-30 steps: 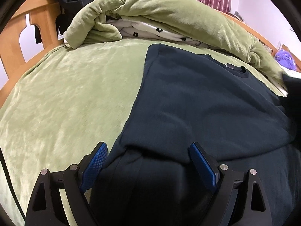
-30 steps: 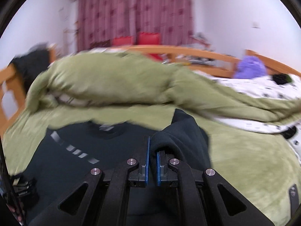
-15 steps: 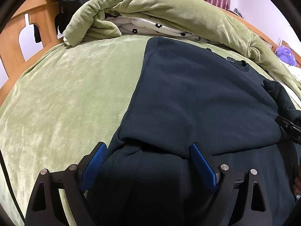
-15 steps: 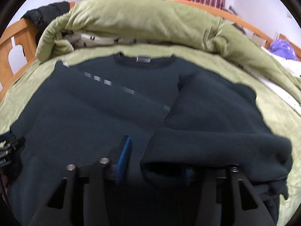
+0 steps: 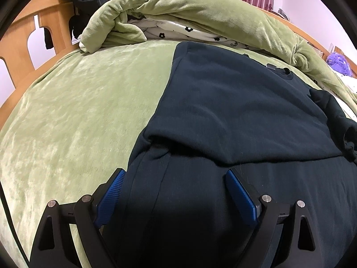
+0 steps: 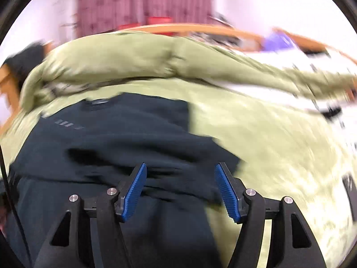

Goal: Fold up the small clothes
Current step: 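Fold the grasped sleeve with the right tool across the sweatshirt body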

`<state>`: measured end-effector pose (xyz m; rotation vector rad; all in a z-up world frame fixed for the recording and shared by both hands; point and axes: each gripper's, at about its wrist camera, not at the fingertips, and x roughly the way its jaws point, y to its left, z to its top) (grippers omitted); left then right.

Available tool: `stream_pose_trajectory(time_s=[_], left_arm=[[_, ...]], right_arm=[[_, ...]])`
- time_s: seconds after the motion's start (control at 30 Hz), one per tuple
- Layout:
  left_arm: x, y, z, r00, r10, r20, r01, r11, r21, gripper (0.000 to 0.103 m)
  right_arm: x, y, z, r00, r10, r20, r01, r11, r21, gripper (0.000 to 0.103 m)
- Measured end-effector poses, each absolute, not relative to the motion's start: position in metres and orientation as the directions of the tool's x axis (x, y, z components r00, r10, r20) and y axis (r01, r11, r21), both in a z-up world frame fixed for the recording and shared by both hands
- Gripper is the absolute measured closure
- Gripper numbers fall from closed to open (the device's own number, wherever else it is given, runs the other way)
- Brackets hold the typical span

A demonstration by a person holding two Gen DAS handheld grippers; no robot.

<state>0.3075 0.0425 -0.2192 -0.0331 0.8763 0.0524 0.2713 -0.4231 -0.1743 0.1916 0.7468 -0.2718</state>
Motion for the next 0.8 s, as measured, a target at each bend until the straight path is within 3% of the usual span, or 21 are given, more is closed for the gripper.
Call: stream_pose_trajectory(time_s=[0.27, 0.57, 0.67, 0.7, 0.77, 0.8], left_arm=[[0.309, 0.038, -0.221, 0.631, 0.057, -0.774, -0.063, 0.998, 0.022, 0.013], [0.304, 0.035, -0.220, 0.635, 0.080, -0.768, -0.078, 0.996, 0.040, 0.013], [0.297, 0.040, -0.219, 0.630, 0.053, -0.775, -0.081, 0.997, 0.002, 0.013], [0.295, 0.041, -0.219, 0.631, 0.044, -0.775, -0.082, 0.997, -0.010, 0.013], [0.290, 0.045, -0.219, 0.631, 0.026, -0.775, -0.084, 0.996, -0.035, 0.013], [0.288, 0.048, -0.218, 0.632, 0.020, -0.775, -0.088, 0.995, -0.046, 0.013]], right_arm=[[0.259, -0.483, -0.219, 0.670, -0.031, -0.742, 0.396, 0.860, 0.321, 0.040], [0.292, -0.474, -0.231, 0.653, 0.065, -0.755, 0.381, 0.833, 0.401, 0.040], [0.301, -0.468, -0.229, 0.649, 0.060, -0.759, 0.368, 0.847, 0.382, 0.054], [0.302, -0.467, -0.227, 0.651, 0.053, -0.757, 0.365, 0.853, 0.373, 0.067], [0.304, -0.463, -0.219, 0.659, 0.046, -0.751, 0.344, 0.869, 0.355, 0.083], [0.304, -0.462, -0.214, 0.664, 0.044, -0.746, 0.339, 0.872, 0.352, 0.085]])
